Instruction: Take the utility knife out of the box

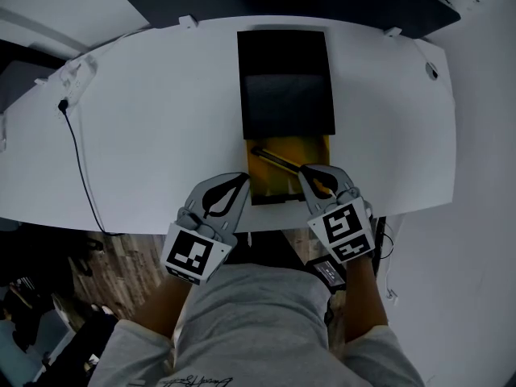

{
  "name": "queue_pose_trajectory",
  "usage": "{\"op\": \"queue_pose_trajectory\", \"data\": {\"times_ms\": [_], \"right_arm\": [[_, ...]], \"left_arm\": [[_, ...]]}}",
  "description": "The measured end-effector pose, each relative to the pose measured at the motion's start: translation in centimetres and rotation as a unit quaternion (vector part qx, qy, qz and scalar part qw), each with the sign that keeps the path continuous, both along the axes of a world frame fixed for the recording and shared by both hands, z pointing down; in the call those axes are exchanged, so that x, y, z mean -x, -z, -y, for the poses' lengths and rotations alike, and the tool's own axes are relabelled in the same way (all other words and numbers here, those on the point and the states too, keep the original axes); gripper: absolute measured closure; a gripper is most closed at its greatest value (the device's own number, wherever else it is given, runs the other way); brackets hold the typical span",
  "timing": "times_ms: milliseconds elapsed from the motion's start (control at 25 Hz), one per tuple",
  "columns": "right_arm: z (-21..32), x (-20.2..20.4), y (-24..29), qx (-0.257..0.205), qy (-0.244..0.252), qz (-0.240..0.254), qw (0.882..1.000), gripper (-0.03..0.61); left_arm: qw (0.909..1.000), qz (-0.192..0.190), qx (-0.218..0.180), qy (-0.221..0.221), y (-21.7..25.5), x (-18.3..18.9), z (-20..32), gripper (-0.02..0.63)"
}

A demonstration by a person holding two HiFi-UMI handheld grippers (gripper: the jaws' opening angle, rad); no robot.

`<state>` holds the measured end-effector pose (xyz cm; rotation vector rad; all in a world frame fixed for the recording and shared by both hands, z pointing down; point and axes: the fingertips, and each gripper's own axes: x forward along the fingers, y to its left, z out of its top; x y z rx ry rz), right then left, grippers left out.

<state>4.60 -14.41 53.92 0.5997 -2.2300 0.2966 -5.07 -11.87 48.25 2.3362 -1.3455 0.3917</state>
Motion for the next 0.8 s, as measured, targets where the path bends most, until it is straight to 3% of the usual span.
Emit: {"op": "queue_pose_trajectory", "data": {"times_ms": [200,360,560,800], "right_arm": [[0.0,0.2,-1.9,0.005,0.037,-0.046,0.998,0.535],[-0.1,0.5,-3.1,0.013,0.059,-0.074,0.995,0.517],[-0.1,0.8,-4.5,0.022,0.081,-0.098,0.992,0.489],[-0.5,1.1,-6.1,0.038,0.107,-0.124,0.986,0.448]], "left_arm": [[1.0,-0.003,-0.002,0.0,-1.0,0.1,0.1,0.614],[0.9994,-0.01,0.032,0.008,-1.5,0.3,0.0,0.614],[0.9999,-0.006,0.012,0.01,-2.2,0.9,0.5,0.612],[0.9992,-0.01,0.035,0.019,-3.1,1.4,0.3,0.614]]}}
